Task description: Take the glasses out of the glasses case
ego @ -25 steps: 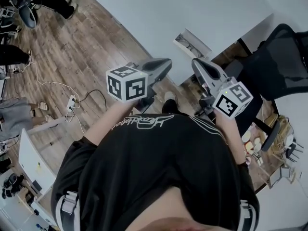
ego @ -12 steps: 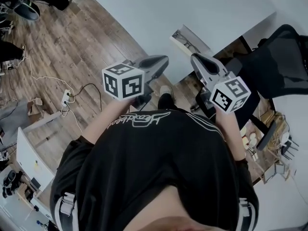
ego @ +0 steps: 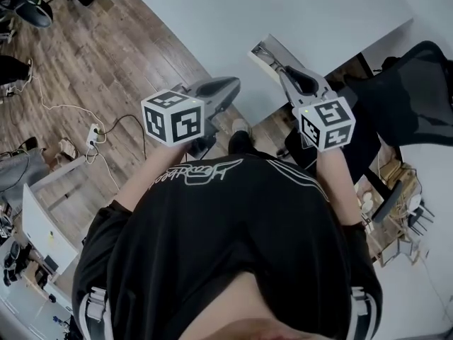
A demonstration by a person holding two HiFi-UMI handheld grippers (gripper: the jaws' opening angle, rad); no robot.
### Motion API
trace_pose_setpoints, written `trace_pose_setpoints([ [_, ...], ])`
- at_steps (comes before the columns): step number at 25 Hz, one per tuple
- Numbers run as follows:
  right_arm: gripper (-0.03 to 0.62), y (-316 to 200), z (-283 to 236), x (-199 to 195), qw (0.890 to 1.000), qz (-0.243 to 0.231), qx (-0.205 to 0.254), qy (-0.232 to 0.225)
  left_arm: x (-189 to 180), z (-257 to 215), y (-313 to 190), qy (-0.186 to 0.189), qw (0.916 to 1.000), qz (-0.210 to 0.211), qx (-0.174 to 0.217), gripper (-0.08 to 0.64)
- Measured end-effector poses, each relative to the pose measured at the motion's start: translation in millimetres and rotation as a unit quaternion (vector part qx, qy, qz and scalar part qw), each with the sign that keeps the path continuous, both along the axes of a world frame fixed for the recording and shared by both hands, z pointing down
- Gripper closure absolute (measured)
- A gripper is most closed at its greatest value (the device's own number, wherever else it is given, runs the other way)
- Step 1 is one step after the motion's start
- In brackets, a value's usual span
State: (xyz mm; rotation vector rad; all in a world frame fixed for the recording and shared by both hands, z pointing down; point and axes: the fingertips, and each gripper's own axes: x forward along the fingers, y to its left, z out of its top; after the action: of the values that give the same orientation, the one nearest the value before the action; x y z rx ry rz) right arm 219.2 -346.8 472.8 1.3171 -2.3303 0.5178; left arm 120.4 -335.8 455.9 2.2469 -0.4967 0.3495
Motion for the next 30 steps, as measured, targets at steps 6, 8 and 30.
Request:
trace_pose_setpoints([
  [6,0.526,-14,35,2,0.996,-0.034,-0.032,0.08,0,8,-11,-0.011,0.9999,-0.01,-0.006,0.554],
  [8,0.526,-20,46,5,0.992,-0.041,-0.04,0.113,1,10,-15,-0.015,0.9998,-0.013,-0.007,0.554],
  [30,0.529,-33,94,9,0.967,-0.093,-0.087,0.22,-9,17,-39,-0.018,0.9974,-0.069,-0.01,0.554],
])
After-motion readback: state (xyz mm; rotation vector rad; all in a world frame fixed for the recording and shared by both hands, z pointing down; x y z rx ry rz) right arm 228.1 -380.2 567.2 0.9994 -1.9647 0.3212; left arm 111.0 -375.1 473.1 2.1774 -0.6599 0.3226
